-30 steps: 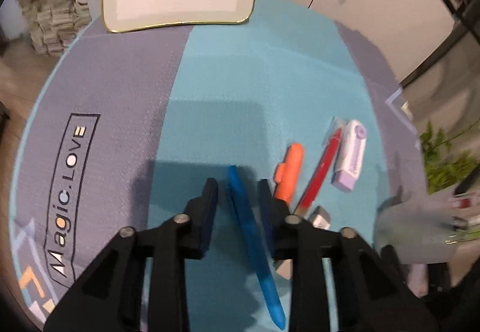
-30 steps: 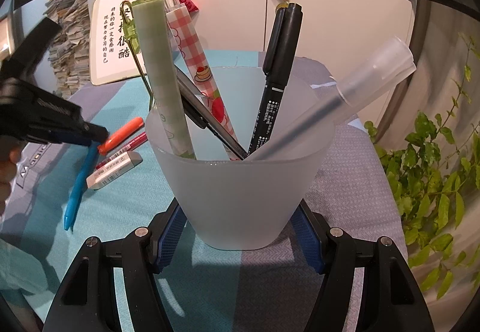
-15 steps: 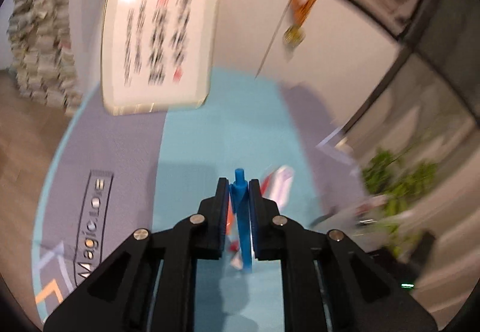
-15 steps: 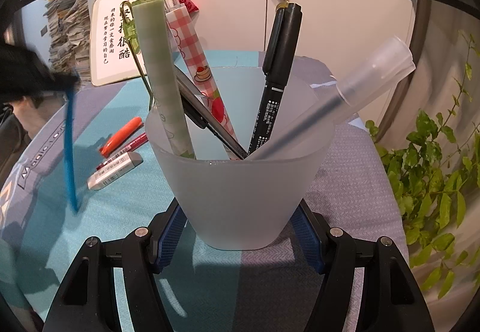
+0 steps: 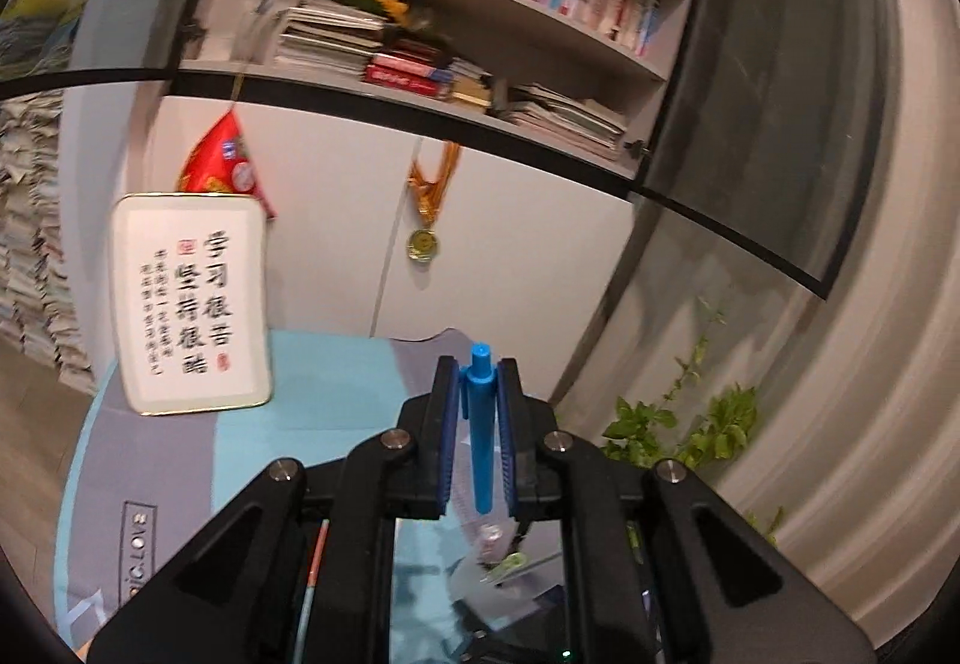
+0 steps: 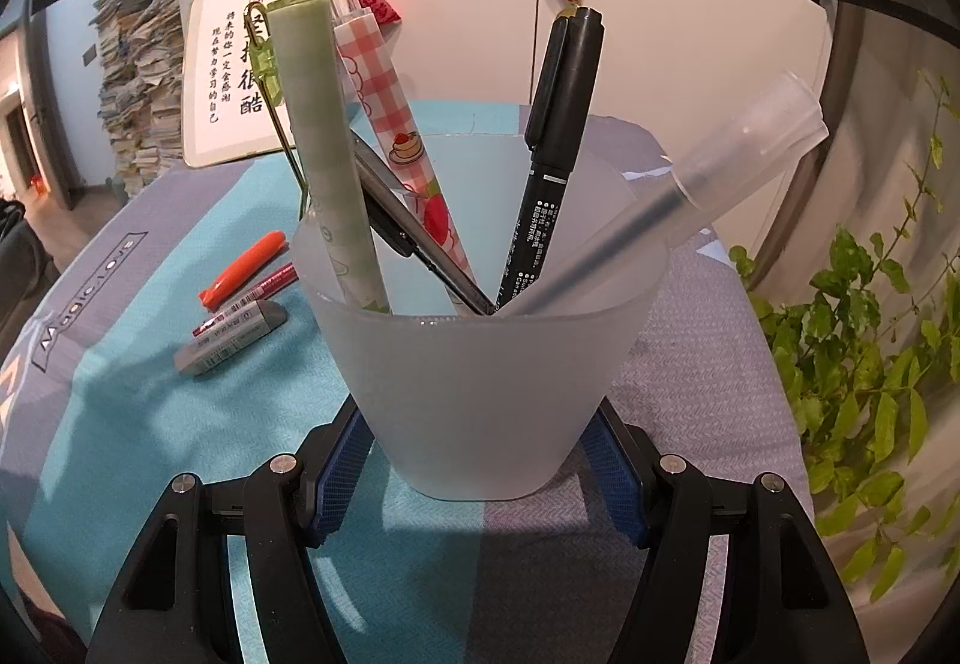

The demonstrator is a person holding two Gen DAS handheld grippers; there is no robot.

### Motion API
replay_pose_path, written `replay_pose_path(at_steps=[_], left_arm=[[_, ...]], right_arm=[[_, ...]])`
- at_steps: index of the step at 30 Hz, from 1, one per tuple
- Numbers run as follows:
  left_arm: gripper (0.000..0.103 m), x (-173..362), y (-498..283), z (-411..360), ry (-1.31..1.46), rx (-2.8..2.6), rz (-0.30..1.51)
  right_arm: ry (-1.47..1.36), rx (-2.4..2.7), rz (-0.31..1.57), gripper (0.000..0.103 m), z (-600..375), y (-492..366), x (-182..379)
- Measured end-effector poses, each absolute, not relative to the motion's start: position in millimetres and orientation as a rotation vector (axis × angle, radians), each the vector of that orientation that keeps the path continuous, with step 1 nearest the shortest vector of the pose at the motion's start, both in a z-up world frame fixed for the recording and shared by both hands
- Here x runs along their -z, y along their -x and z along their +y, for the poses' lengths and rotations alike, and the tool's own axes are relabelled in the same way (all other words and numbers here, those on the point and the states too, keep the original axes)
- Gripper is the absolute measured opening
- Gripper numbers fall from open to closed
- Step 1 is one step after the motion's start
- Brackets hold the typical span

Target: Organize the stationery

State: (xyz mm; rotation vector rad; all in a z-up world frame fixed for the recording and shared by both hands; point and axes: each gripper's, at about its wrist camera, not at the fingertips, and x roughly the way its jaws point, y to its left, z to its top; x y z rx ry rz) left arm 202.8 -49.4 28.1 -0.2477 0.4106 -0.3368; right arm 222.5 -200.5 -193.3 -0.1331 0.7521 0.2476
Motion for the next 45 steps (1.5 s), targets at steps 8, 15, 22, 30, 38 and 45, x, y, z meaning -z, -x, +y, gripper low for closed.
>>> replay_pose_path(at_steps=[8,15,22,30,38,45], left_arm=[[0.010,-2.5,-216.7,-89.3,0.155,0.382,0.475],[0.010,38.0,-233.2,-118.3,0.038,0.383,0.548],[0.011,60.7,-246.5,-118.8,0.028,0.399,0.656],[0.032,50.3,-237.5,-99.9,0.060,0.377,0.628],[0.035,62.6,-245.8,-46.2,0.062,0.237,0.621],[0.020,121.1,-261.9,-28.5,0.006,0.236,0.784]], right_arm=[[0.130,-0.250,0.752,0.069,-201.3,-222.1,193.4],[0.130,-0.250,0.752,0.069,-201.4,-222.0,193.4],[0.128,-0.251,0.752,0.069,-200.9,-222.7,193.4],[0.128,-0.251,0.750,0.069,-200.4,-222.8,193.8],[0.132,-0.250,0.749,0.069,-199.4,-223.0,194.6],[0.136,-0.248,0.749,0.069,-200.1,-221.7,195.3]])
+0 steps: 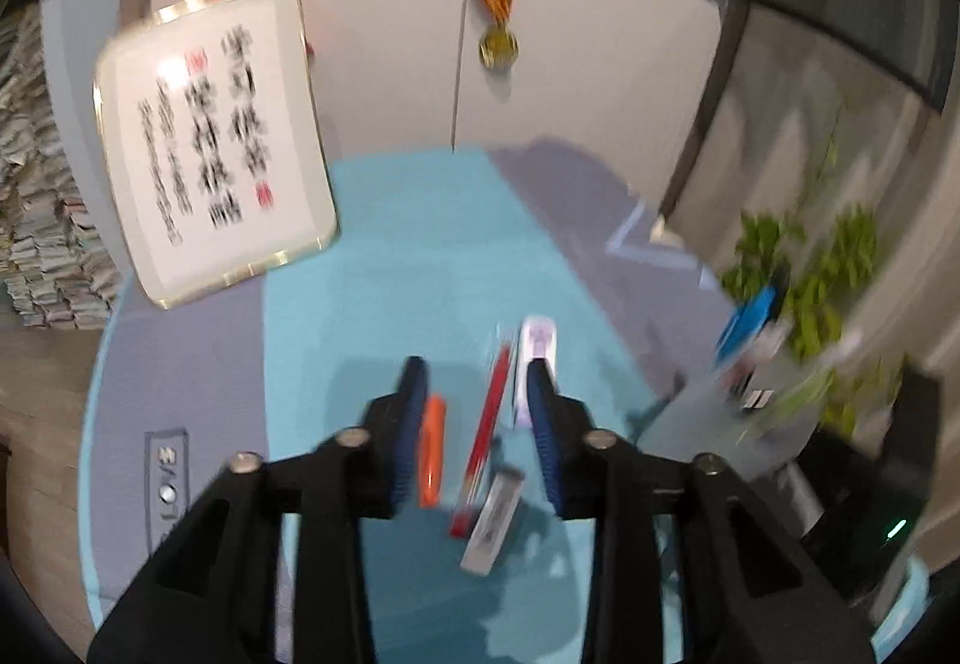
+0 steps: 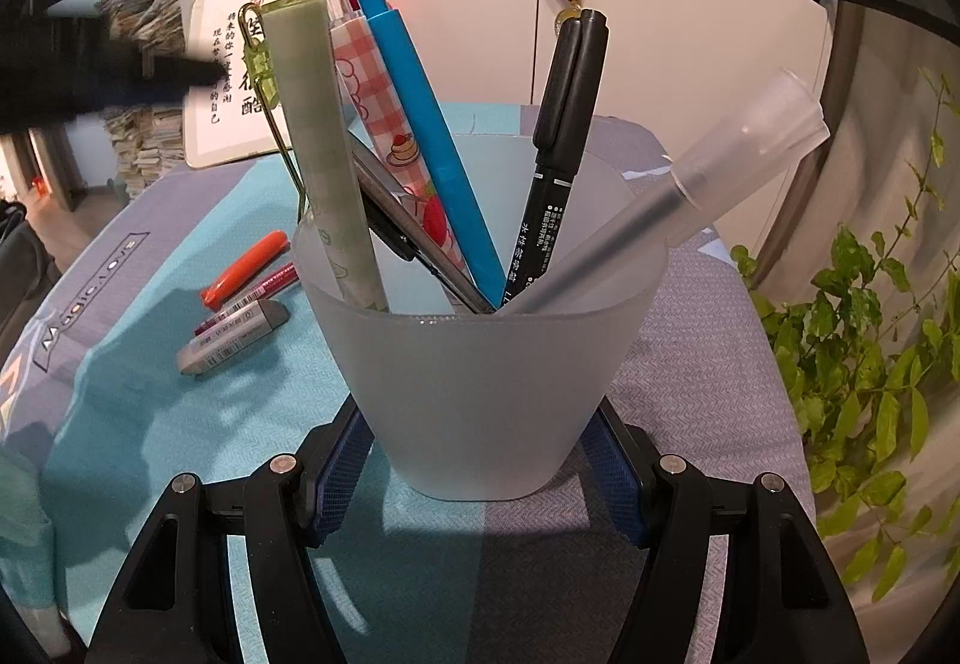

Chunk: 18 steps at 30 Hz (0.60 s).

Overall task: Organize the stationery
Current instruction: 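Move the left gripper to the red pen and grasp it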

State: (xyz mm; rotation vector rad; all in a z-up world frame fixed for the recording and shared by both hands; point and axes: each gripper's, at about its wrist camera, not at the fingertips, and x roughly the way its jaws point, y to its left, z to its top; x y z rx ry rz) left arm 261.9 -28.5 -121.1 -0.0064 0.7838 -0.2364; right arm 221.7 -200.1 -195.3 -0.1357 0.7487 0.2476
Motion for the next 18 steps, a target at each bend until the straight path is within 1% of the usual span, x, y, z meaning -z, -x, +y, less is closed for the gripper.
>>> replay_pose_path(at_steps=[1,2,9,17,18], left_arm=[[0.014,128.7,-262.5,-28.7,0.000,0.247,0.806],[0.014,135.6,-262.7,-29.7,-0.006,0.257,0.822],[0.015,155.0,-271.5,-47.2,-0.089,0.281,0.836],[0.016,189.8,-291.8,-57.2,-0.168,0.288,0.943],[0.015,191.2,-292.1,-57.5,-0.182,0.280,0.934]], right_arm=[[0.137,-0.247,0.749,0.069,-200.1,-221.7,195.4],[0.138,-0.246,0.749,0.069,-199.8,-221.2,195.1],[0.145,-0.242,0.750,0.069,-198.2,-220.1,194.8],[0.145,-0.242,0.750,0.069,-198.3,-220.1,194.7],[0.145,-0.242,0.750,0.069,-198.3,-220.1,194.7]])
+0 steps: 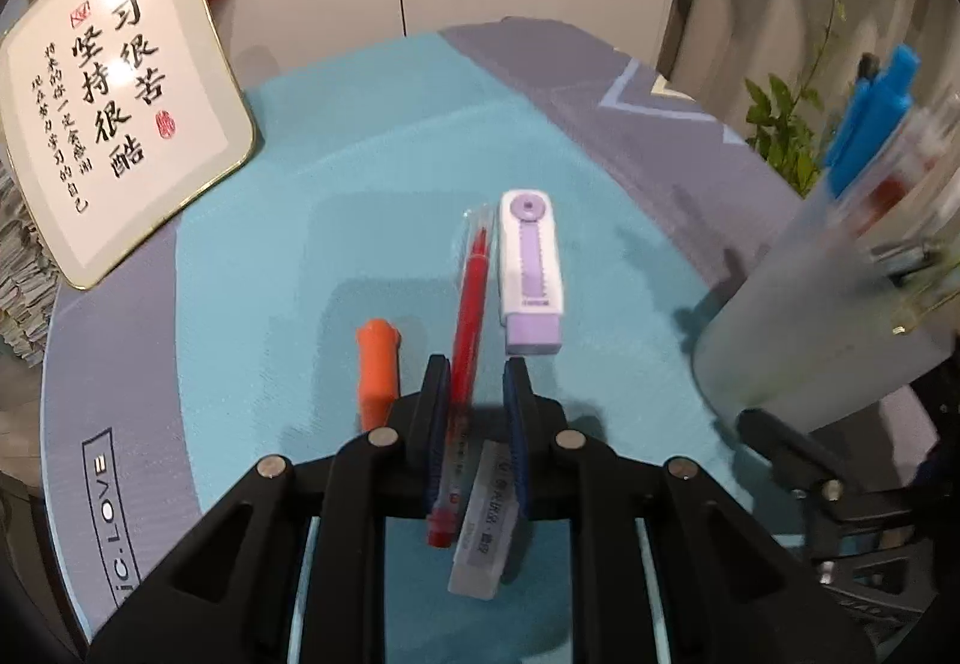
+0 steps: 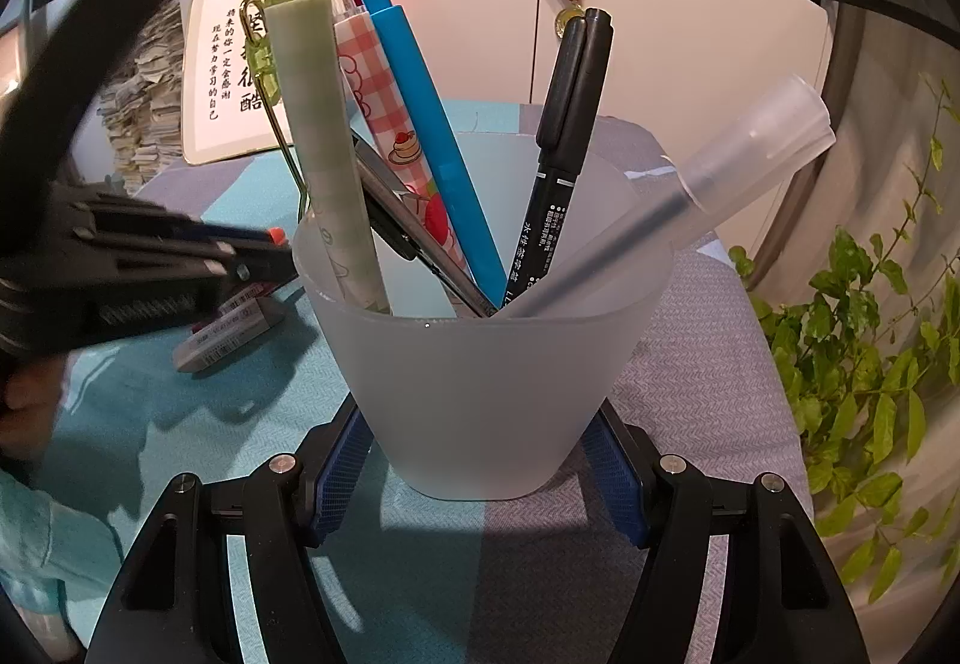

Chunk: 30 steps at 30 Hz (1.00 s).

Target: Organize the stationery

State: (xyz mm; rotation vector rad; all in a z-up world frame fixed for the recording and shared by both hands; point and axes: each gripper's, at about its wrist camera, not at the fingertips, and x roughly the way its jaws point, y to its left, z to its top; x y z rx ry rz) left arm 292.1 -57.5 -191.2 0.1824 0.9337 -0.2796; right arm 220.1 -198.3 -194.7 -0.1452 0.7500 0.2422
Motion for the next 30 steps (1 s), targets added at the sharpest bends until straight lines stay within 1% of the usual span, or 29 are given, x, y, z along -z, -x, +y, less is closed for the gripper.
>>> replay_pose_path(at_steps=[3,4,8,11,15,18,23,26,27,28,29,30], left_arm=[[0.015,194.2,-294.2,-57.1,-0.181,0.284,0.941],[0.007,194.2,-294.5,-56.6,-0.180,0.280,0.939],[0.007,184.7,-287.3,-50.3,-0.146,0.276,0.923],[0.007,161.5,-272.3,-40.3,-0.115,0.269,0.857],[0.007,141.3,-244.8,-14.9,-0.075,0.223,0.812],[0.007,147.1,-227.7,3.3,-0.072,0.178,0.821],[0.007,181.9,-222.3,19.3,-0.068,0.131,0.932],[0.008,191.3,-223.0,19.2,-0.055,0.130,0.962],[0.011,191.9,-223.6,17.3,-0.057,0.130,0.967],[0.019,191.0,-224.5,16.9,-0.059,0.128,0.969],[0.029,189.4,-223.5,19.1,-0.057,0.125,0.964],[0.032,187.0,-224.1,20.2,-0.055,0.119,0.951]], right_arm=[[0.146,-0.242,0.750,0.069,-197.8,-219.6,194.6],[0.146,-0.242,0.750,0.069,-197.8,-219.6,194.6],[0.146,-0.242,0.750,0.069,-197.9,-219.7,194.6],[0.146,-0.242,0.750,0.069,-197.9,-219.6,194.5],[0.145,-0.243,0.750,0.069,-198.0,-219.8,194.5],[0.147,-0.242,0.750,0.069,-197.9,-219.4,194.4],[0.148,-0.240,0.749,0.069,-198.0,-219.4,194.6],[0.149,-0.238,0.749,0.069,-197.9,-219.0,194.5],[0.151,-0.237,0.749,0.069,-197.7,-219.1,194.6],[0.152,-0.236,0.749,0.069,-197.4,-219.4,194.6],[0.153,-0.235,0.749,0.069,-197.3,-219.5,194.6],[0.153,-0.235,0.749,0.069,-197.3,-219.7,194.6]])
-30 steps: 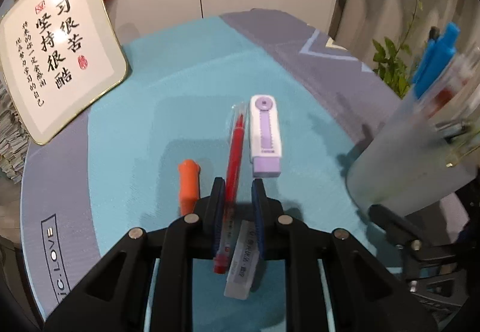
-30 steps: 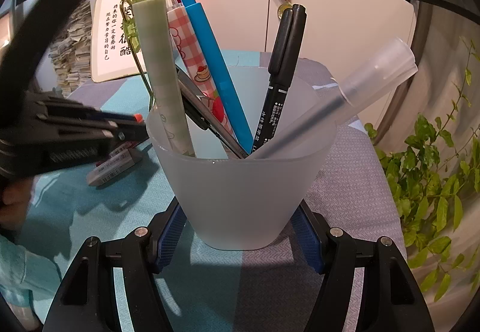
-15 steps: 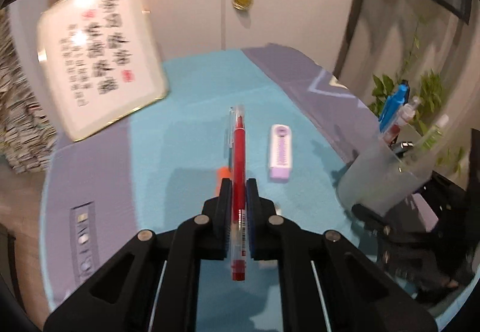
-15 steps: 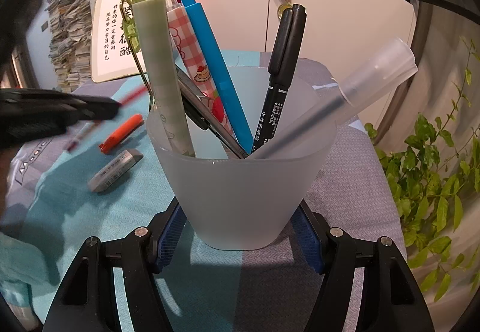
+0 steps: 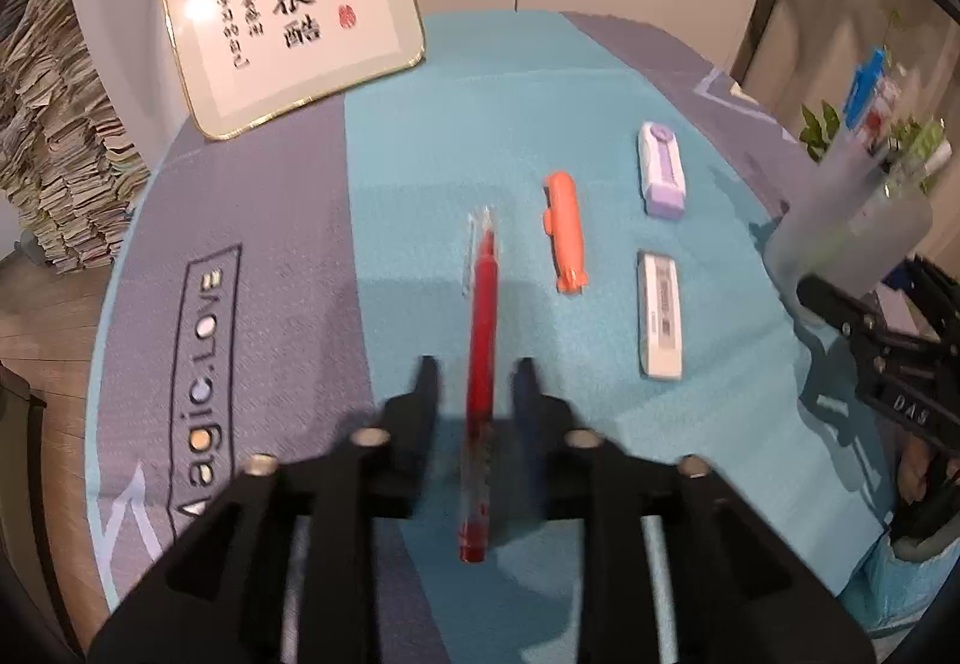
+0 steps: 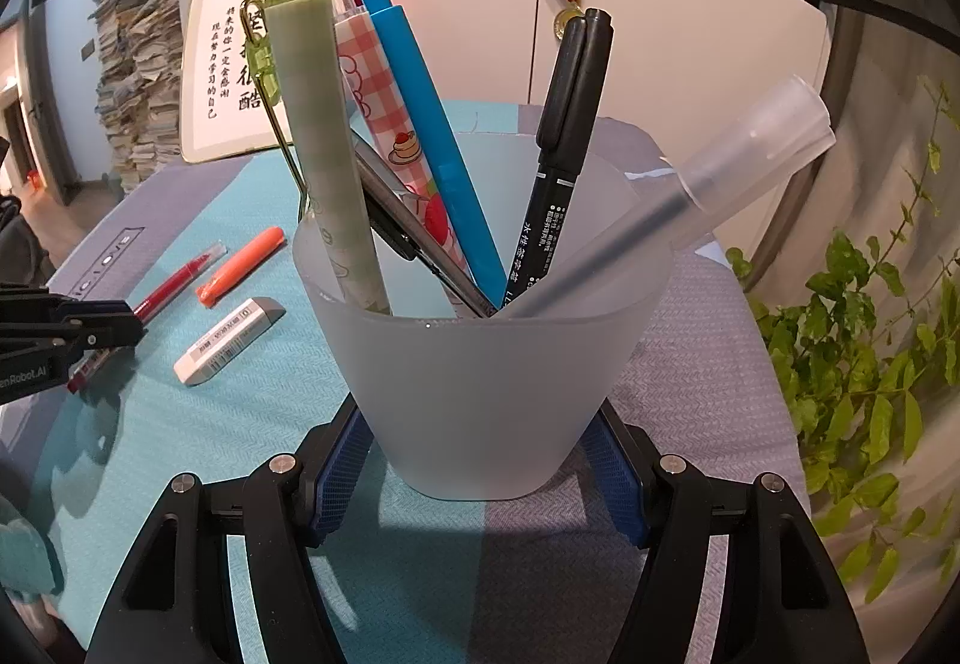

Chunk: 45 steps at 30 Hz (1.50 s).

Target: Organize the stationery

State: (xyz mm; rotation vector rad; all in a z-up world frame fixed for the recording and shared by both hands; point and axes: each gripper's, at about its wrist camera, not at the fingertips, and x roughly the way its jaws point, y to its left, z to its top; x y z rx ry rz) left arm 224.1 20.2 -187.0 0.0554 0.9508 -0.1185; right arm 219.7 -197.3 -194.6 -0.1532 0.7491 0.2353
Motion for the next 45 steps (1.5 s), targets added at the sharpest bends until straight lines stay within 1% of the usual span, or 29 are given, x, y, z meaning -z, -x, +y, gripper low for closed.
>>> replay_pose_path(at_steps=[1,2,6,9,15,16,17,18,21,24,31,34,45], left_arm=[[0.034,184.1,-225.3,21.4,-0.055,0.110,0.935],[0.032,179.2,-228.8,22.1,-0.053,0.105,0.919],[0.032,174.2,-250.4,16.6,-0.082,0.117,0.894],[0.032,181.2,-268.1,8.7,-0.149,0.113,0.908],[0.032,194.6,-290.7,0.2,-0.188,0.138,0.963],[0.031,193.9,-290.9,1.0,-0.183,0.135,0.954],[0.018,193.8,-292.1,1.8,-0.174,0.147,0.963],[0.012,193.9,-293.1,2.2,-0.163,0.159,0.975],[0.012,190.8,-290.9,1.9,-0.155,0.146,0.976],[0.012,172.8,-280.9,4.7,-0.121,0.154,0.926],[0.012,106.8,-243.8,12.5,-0.056,0.173,0.740],[0.012,89.8,-231.6,9.9,-0.040,0.187,0.682],[0.012,5.9,-196.5,-25.4,0.052,0.346,0.442]], right_arm=[[0.153,-0.236,0.749,0.069,-197.3,-219.7,194.6],[0.152,-0.236,0.749,0.069,-197.2,-219.7,194.6],[0.154,-0.234,0.750,0.069,-196.8,-220.2,194.6],[0.151,-0.235,0.751,0.069,-196.4,-220.4,194.5],[0.143,-0.239,0.753,0.069,-197.3,-221.2,193.8],[0.142,-0.240,0.753,0.069,-197.4,-221.2,193.8],[0.141,-0.241,0.754,0.069,-197.5,-221.2,193.9],[0.139,-0.242,0.755,0.069,-197.5,-221.5,194.0],[0.134,-0.245,0.762,0.069,-197.9,-223.1,194.4],[0.135,-0.244,0.762,0.069,-197.9,-223.3,194.4],[0.138,-0.243,0.761,0.069,-198.1,-223.4,194.7],[0.142,-0.241,0.760,0.069,-197.8,-222.9,195.0],[0.146,-0.238,0.758,0.069,-198.2,-222.9,195.3]])
